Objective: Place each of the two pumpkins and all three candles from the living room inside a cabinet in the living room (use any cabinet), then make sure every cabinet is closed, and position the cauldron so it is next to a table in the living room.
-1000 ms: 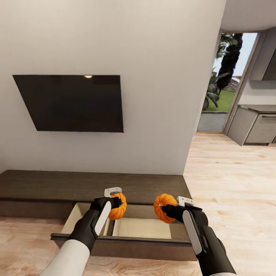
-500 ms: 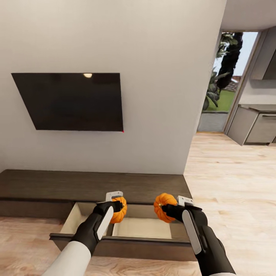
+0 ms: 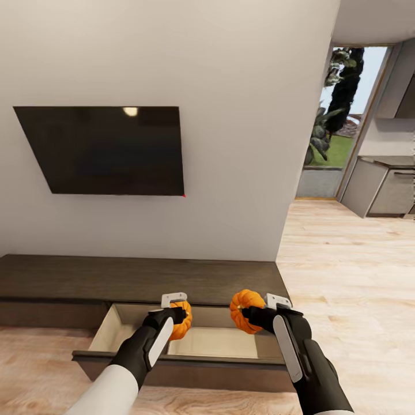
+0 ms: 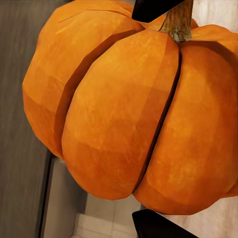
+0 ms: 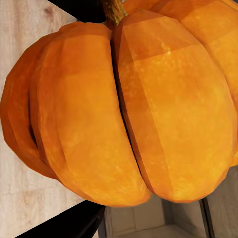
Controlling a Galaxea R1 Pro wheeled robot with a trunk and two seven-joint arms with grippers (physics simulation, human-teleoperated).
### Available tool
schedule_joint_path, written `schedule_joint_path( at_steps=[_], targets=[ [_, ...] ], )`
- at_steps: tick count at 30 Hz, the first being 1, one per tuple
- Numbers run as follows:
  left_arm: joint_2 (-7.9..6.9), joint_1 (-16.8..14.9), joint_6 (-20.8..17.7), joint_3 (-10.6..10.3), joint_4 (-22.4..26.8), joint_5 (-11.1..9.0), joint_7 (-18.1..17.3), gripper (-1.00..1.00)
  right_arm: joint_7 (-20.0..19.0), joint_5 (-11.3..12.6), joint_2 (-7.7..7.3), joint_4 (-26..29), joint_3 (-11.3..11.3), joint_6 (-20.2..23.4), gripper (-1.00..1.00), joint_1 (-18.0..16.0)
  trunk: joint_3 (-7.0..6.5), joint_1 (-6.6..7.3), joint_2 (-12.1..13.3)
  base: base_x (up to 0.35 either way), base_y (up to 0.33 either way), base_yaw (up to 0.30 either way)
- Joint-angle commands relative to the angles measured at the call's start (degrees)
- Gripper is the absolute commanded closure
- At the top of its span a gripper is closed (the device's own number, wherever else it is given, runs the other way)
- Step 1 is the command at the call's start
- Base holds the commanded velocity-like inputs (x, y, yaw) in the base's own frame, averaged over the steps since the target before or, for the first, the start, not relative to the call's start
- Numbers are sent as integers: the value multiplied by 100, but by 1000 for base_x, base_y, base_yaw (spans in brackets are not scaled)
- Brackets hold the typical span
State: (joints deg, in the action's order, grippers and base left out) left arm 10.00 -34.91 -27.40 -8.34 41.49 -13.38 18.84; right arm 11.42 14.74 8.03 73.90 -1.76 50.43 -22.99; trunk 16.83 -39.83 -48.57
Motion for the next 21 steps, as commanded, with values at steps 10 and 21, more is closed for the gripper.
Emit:
schedule_joint_path(
  at_steps=[10, 21],
  targets=[
    [0, -24, -4, 0, 47, -7, 5, 100, 7, -15, 6, 11, 0, 3, 100, 1, 180, -220, -403, 0, 0, -149],
    [0, -33, 4, 25, 64, -15, -38, 100, 0, -15, 6, 5, 2, 1, 100, -1, 359, -440, -804, 0, 0, -2]
  ],
)
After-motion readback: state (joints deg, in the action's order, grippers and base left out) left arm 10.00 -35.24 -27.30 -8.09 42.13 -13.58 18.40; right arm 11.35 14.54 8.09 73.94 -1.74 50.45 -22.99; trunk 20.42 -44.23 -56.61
